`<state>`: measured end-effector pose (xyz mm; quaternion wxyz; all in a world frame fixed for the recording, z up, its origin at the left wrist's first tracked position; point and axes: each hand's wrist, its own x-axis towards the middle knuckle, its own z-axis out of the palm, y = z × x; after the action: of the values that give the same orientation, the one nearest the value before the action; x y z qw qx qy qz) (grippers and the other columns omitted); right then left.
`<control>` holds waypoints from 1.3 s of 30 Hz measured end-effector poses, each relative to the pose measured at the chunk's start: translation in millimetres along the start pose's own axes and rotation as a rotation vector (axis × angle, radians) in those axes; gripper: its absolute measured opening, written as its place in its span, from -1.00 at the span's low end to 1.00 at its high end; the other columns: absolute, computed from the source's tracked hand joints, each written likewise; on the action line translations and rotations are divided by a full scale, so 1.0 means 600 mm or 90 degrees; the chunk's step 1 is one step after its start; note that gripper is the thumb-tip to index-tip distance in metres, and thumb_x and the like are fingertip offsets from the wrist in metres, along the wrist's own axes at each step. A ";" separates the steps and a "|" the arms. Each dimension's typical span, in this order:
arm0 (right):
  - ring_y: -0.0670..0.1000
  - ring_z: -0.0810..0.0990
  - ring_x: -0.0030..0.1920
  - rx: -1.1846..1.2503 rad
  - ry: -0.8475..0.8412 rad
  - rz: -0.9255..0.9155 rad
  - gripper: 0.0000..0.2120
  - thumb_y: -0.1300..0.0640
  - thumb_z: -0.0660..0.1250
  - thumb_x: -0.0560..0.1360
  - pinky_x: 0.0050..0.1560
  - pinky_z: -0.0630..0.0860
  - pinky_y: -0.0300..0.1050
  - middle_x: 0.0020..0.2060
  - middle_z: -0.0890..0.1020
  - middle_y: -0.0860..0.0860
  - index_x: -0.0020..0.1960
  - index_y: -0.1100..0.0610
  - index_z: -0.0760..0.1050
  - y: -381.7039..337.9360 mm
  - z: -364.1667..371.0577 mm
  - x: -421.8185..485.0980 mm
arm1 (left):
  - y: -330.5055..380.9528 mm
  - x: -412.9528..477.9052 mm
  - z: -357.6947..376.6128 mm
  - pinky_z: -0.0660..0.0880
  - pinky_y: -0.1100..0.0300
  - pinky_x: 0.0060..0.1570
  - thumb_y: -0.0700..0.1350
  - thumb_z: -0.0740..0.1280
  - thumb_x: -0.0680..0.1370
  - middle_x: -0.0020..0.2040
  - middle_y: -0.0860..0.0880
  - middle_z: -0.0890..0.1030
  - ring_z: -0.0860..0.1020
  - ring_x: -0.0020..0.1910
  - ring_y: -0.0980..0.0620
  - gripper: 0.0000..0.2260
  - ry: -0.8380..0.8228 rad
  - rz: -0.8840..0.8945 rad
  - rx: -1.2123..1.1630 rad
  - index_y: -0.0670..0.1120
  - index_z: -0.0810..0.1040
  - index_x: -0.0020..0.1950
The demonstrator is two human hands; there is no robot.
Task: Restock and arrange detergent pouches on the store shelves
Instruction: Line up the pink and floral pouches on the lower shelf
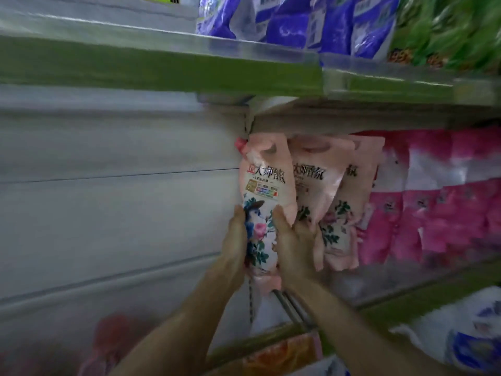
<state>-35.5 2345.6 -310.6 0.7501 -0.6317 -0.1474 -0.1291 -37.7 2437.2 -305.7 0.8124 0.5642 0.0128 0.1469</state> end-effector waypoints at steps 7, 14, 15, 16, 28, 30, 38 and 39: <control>-0.12 0.65 0.09 0.029 -0.120 -0.014 -0.89 -0.08 0.25 0.60 0.15 0.60 -0.10 0.02 0.68 -0.18 0.03 -0.28 0.52 0.015 0.012 0.014 | -0.011 0.014 -0.010 0.63 0.26 -0.21 0.10 0.03 0.69 -0.08 0.01 0.74 0.72 -0.13 0.08 -0.61 0.046 0.066 0.113 0.02 0.62 0.08; -0.32 0.61 0.04 -0.092 -0.303 -0.070 -0.72 -0.23 0.39 0.47 0.02 0.53 -0.37 0.00 0.68 -0.26 0.14 -0.18 0.54 -0.027 -0.085 0.001 | -0.024 -0.071 0.023 0.58 0.33 -0.11 0.10 0.07 0.68 0.03 -0.06 0.60 0.63 -0.03 0.16 -0.67 0.231 0.170 0.369 -0.08 0.51 0.16; -0.33 0.62 -0.01 -0.114 -0.301 -0.081 -0.82 -0.17 0.38 0.50 -0.01 0.52 -0.38 -0.07 0.68 -0.27 0.06 -0.16 0.57 -0.036 -0.112 -0.003 | -0.026 -0.092 0.031 0.51 0.42 -0.21 0.07 0.09 0.68 -0.02 -0.05 0.56 0.60 -0.09 0.18 -0.71 0.287 0.196 0.422 -0.07 0.50 0.09; -0.33 0.62 -0.07 -0.143 -0.300 -0.096 -0.88 -0.12 0.38 0.52 -0.05 0.51 -0.39 -0.13 0.67 -0.27 0.01 -0.13 0.59 -0.045 -0.144 -0.007 | -0.030 -0.114 0.041 0.49 0.37 -0.24 0.05 0.11 0.67 -0.05 -0.06 0.55 0.59 -0.11 0.11 -0.75 0.352 0.220 0.496 -0.07 0.49 0.03; -0.01 0.43 -0.40 -0.617 -0.224 -0.071 -0.66 -0.08 0.27 0.59 -0.40 0.34 -0.10 -0.41 0.42 -0.04 -0.28 0.02 0.30 -0.021 -0.529 0.085 | -0.126 -0.180 0.305 0.47 0.09 -0.21 0.20 0.16 0.58 -0.07 -0.04 0.66 0.62 -0.08 -0.14 -0.70 0.189 0.226 1.115 0.00 0.50 -0.04; -0.03 0.40 -0.44 -0.613 -0.215 -0.047 -0.60 -0.14 0.27 0.58 -0.42 0.35 -0.13 -0.43 0.38 -0.04 -0.31 0.03 0.26 -0.004 -0.540 0.106 | -0.147 -0.157 0.336 0.40 0.11 -0.24 0.24 0.13 0.58 -0.07 -0.04 0.67 0.63 -0.09 -0.14 -0.66 0.166 0.231 1.171 0.00 0.49 -0.03; 0.20 0.64 -0.01 -0.655 -0.209 -0.037 -0.55 -0.17 0.28 0.52 -0.08 0.53 -0.04 0.03 0.62 0.14 0.16 0.19 0.36 0.036 -0.508 0.200 | -0.202 -0.010 0.388 0.47 0.05 -0.02 0.30 0.06 0.59 0.13 -0.13 0.65 0.61 0.11 -0.18 -0.48 0.188 0.131 1.200 -0.08 0.57 0.13; 0.20 0.63 -0.07 -0.656 -0.214 -0.050 -0.60 -0.16 0.26 0.53 -0.12 0.52 -0.05 -0.01 0.62 0.14 0.10 0.17 0.32 0.041 -0.505 0.208 | -0.205 0.003 0.386 0.44 0.07 -0.09 0.29 0.07 0.60 0.07 -0.13 0.67 0.63 0.07 -0.18 -0.48 0.204 0.151 1.191 -0.10 0.60 0.06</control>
<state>106.6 2050.4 -332.9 0.3042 -0.9235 -0.2067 -0.1095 34.5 2187.1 -334.7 0.0006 0.9557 0.1786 0.2341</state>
